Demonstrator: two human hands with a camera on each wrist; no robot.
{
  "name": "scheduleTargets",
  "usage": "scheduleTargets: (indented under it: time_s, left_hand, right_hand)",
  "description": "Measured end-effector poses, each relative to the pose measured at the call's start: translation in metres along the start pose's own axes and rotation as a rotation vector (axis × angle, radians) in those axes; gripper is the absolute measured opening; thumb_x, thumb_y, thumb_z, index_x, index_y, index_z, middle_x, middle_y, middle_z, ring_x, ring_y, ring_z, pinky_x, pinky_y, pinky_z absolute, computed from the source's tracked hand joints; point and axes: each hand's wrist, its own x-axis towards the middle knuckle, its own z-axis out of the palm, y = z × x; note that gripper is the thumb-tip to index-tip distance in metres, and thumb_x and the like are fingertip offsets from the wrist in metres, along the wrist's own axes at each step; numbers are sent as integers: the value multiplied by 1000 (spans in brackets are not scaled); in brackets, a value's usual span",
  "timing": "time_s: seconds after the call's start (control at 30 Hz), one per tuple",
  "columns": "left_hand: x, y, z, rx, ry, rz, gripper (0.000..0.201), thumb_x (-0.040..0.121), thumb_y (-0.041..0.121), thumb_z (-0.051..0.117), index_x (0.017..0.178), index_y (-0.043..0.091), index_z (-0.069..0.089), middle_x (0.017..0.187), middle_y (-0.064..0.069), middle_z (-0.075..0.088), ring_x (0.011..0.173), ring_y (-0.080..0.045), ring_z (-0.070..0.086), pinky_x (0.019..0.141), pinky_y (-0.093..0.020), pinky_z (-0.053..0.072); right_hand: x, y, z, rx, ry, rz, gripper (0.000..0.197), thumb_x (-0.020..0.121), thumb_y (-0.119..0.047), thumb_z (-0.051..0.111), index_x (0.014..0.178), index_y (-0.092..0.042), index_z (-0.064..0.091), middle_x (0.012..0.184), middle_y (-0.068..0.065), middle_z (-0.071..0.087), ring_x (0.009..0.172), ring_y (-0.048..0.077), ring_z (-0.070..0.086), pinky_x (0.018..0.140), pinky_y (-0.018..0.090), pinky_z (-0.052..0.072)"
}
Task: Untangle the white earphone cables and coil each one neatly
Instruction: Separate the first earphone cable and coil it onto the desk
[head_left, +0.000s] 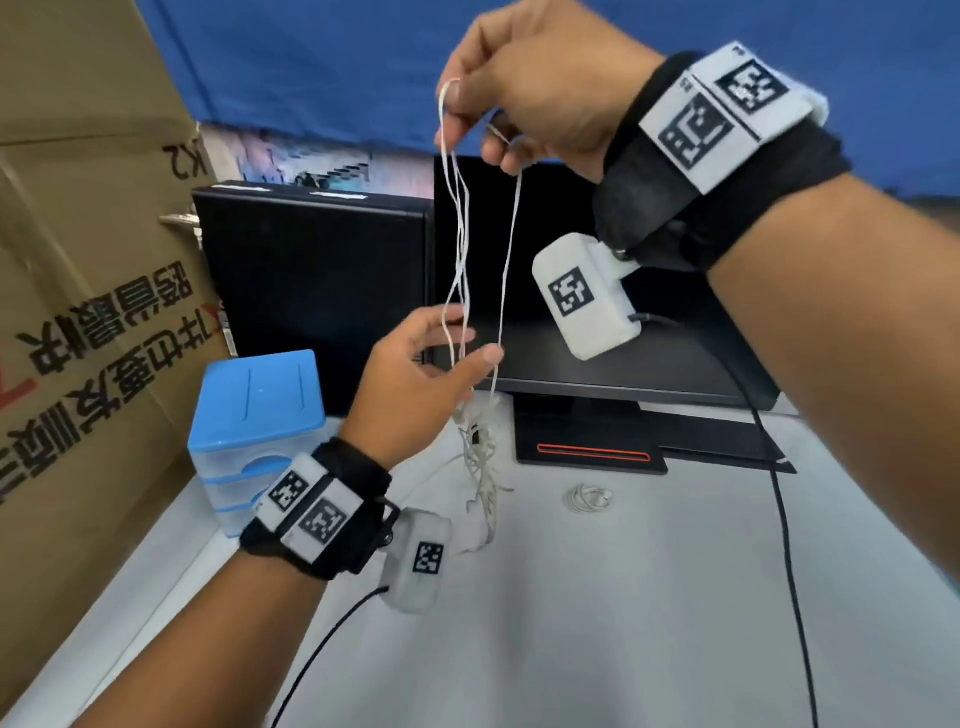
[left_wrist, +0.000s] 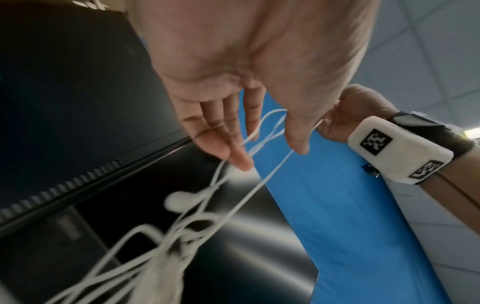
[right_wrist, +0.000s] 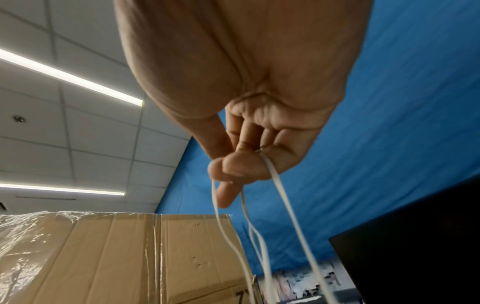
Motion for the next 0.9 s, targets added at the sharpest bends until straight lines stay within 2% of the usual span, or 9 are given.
scheduleTargets:
  time_s: [0.07, 0.17, 0.33, 0.43, 0.5, 0.57, 0.73, 0.83, 0.9]
  left_hand:
    - [12, 3, 4, 51, -51, -25, 33, 88, 31, 70, 119, 21, 65, 86, 10, 72, 51, -8, 63, 52, -28, 55]
    - [27, 6, -5, 84, -80, 24, 19, 94, 32, 62, 90, 21, 77, 59, 9, 65, 55, -13, 53, 60, -21, 44]
    - [45, 44, -37, -118, -162, -11, 47, 102, 24, 42, 60, 15, 63, 69, -2, 71, 77, -14, 67, 84, -27, 46]
    - [52, 68, -65, -486, -263, -151, 46, 103, 32, 34, 61, 19, 48, 52, 4, 46, 49, -14, 46, 58, -27, 49]
    - [57, 74, -81, -506, -258, -164, 42, 103, 36, 31, 65, 22, 43, 50, 7, 30, 40, -9, 24, 38, -20, 28]
    - [63, 70, -91, -402, -199, -150, 39, 101, 35, 33, 66, 22, 42, 48, 8, 26, 36, -6, 17, 34, -21, 13]
    - [64, 56, -72, -90, -214, -144, 31, 98, 25, 43, 68, 18, 48, 44, 7, 27, 32, -6, 17, 33, -15, 9]
    - [57, 64, -44, 75, -340, -42, 30, 99, 26, 46, 74, 16, 59, 46, 4, 30, 37, -9, 19, 35, -17, 13]
    - [54, 73, -30, 147, -427, 10, 31, 101, 30, 47, 79, 16, 64, 47, 4, 33, 40, -10, 22, 36, -19, 19]
  right_hand:
    - [-2, 2, 3, -29, -41, -5, 15, 90, -4, 55, 79, -15, 57, 68, 4, 70, 43, 10, 45, 43, 21, 38]
    - [-11, 12, 1, -65, -92, -10, 4, 88, -8, 65, 86, -11, 63, 62, 4, 66, 41, 11, 41, 40, 21, 34]
    - [-28, 77, 21, 19, 6, 40, 19, 77, -5, 79, 75, -12, 62, 41, -11, 50, 39, 7, 40, 40, 20, 34]
    - [-54, 137, 52, 10, -46, 173, 24, 86, -11, 73, 64, -11, 63, 49, -5, 54, 40, 1, 47, 45, 14, 40]
    - [-78, 167, 66, -95, -149, 257, 28, 91, -19, 68, 67, -4, 70, 51, -6, 56, 43, -2, 47, 51, 12, 40]
    - [-97, 184, 73, -194, -253, 344, 29, 95, -22, 61, 76, -4, 74, 48, -19, 55, 42, -7, 49, 49, 5, 35]
    - [-93, 178, 70, -132, -158, 256, 15, 86, -24, 73, 97, -13, 72, 70, -9, 62, 50, -4, 50, 61, 16, 42]
    - [-81, 149, 75, 92, -202, 230, 70, 75, -26, 83, 135, -27, 49, 105, -3, 67, 70, 4, 60, 62, 18, 47]
    - [-79, 127, 85, 217, -233, 179, 76, 76, -26, 82, 139, -32, 41, 119, -2, 63, 76, 11, 65, 55, 21, 48]
